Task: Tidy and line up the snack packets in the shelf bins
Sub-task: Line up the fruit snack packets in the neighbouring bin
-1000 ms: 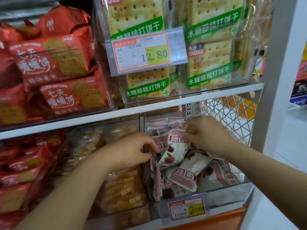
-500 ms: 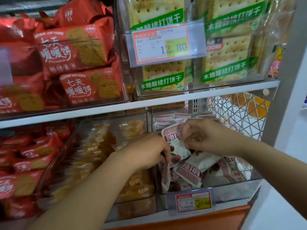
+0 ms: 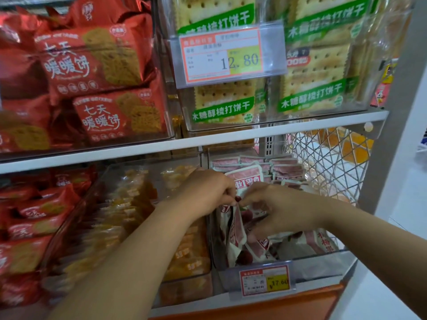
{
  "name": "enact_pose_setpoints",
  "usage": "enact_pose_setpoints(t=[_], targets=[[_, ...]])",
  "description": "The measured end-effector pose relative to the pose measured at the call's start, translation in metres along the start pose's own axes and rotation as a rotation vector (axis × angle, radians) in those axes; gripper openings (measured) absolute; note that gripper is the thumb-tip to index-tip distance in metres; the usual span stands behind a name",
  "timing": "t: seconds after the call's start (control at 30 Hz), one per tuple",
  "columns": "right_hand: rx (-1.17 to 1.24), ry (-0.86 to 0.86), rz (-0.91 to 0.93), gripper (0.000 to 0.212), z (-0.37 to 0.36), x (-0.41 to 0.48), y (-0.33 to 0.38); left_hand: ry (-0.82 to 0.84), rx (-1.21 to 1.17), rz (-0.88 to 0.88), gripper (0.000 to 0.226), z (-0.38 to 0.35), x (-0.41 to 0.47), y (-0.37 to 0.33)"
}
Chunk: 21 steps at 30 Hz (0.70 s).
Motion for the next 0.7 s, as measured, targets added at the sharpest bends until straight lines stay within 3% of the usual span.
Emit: enact_pose_setpoints(t=[0.13, 0.27, 0.4, 0.53, 0.7], targets=[[0.243, 0.004, -0.047, 0.072, -0.003, -0.001, 0.000, -0.023, -0.057, -0.021, 0.011, -0.003, -0.001, 0.004], [0.326, 0.062, -0.074, 0.073, -0.005, -0.001, 0.001, -0.050, -0.218, -0.024, 0.010, 0.009, -0.007, 0.009], [0.401, 0.128, -0.076, 0.080, -0.006, 0.001, -0.002, -0.181, -0.443, -0.016, 0.012, 0.035, -0.016, 0.011], [0.238, 0.082, -0.028, 0.057, -0.012, 0.004, 0.001, -0.162, -0.542, -0.040, 0.014, 0.032, -0.018, 0.004], [0.187, 0.172, 0.023, 0.037, -0.013, 0.002, 0.006, -0.180, -0.668, -0.002, 0.012, 0.021, -0.017, 0.007]])
Point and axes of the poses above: each hand's wrist, its own x-axis towards the middle knuckle, its own z-axis out of the back of the hand, y = z × x, the point moved 1 cm from there along x, towards the middle knuckle, and after that the axes turned 6 degrees about x, right-handed, at the moved point
